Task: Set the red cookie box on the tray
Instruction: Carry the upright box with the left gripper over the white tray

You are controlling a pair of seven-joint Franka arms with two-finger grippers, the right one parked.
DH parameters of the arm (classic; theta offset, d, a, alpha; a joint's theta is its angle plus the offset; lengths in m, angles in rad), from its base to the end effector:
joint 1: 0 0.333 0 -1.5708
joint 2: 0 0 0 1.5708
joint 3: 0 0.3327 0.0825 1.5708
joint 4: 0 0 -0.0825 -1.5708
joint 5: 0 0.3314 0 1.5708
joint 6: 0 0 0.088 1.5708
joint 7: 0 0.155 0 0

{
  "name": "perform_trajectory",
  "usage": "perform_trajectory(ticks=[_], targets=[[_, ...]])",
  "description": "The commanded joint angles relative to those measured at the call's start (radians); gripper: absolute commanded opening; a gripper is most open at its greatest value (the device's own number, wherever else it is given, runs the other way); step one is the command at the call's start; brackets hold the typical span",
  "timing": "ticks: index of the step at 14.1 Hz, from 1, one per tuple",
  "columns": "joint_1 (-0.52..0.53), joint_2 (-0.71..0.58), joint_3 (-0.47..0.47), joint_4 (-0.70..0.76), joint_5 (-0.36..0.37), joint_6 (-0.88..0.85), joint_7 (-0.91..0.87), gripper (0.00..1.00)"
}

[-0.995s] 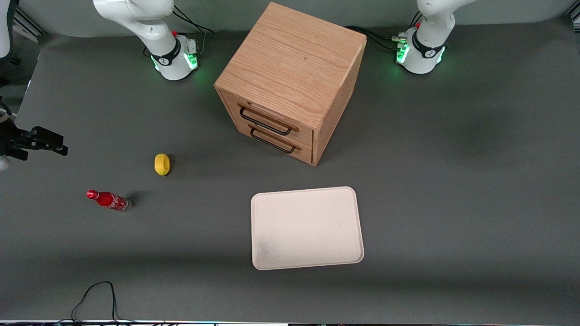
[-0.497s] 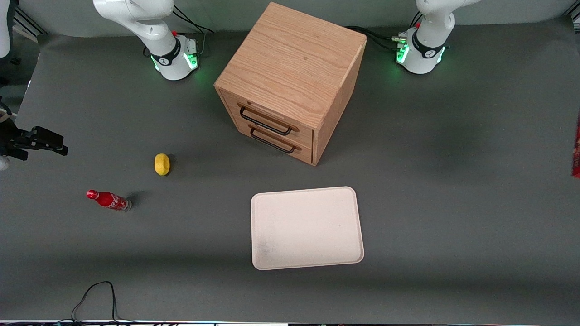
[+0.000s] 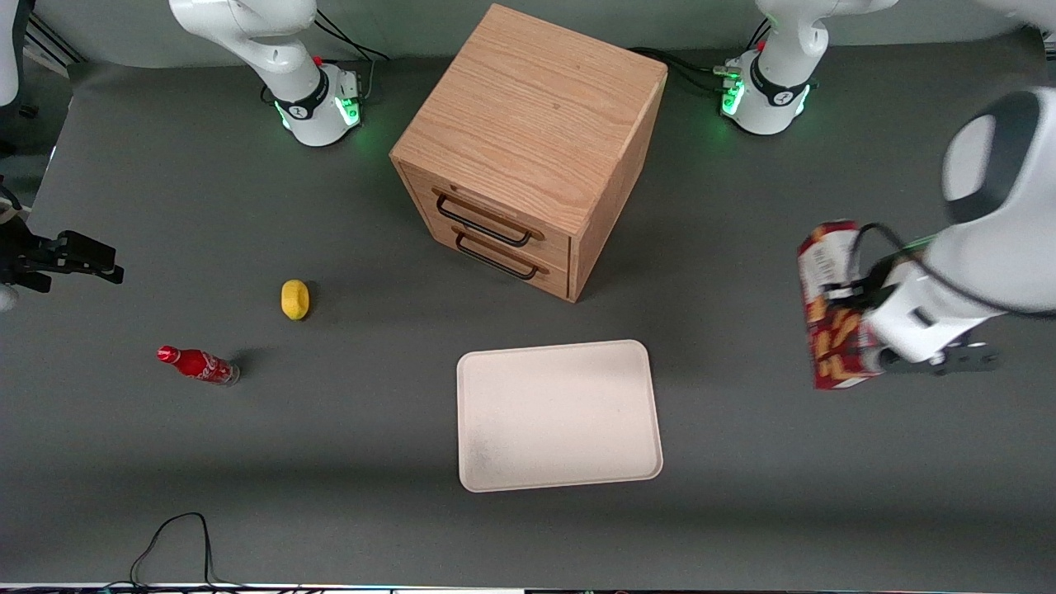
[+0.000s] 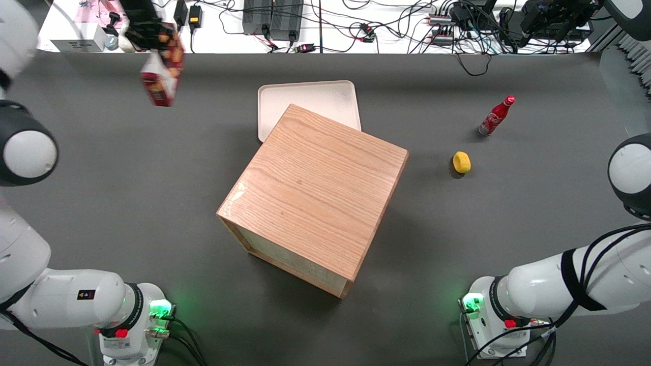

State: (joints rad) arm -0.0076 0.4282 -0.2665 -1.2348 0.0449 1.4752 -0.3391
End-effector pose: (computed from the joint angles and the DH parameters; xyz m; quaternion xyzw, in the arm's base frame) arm 0.5934 -0.1266 0.4909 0.9949 0.0393 -0.0925 0.0055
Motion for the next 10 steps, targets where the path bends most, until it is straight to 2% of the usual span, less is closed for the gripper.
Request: perform_trajectory(ticks=[1,4,10], targets=[[-0.061,0.147,-0.007,0.173,-0.013,0.020,-0.153,0.00],[-0.106,0.231,-0.007,0.198,-0.013,0.141,-0.215,0.00],[-0.130,0.305,-0.005,0.192,-0.013,0.267,-0.261,0.00]])
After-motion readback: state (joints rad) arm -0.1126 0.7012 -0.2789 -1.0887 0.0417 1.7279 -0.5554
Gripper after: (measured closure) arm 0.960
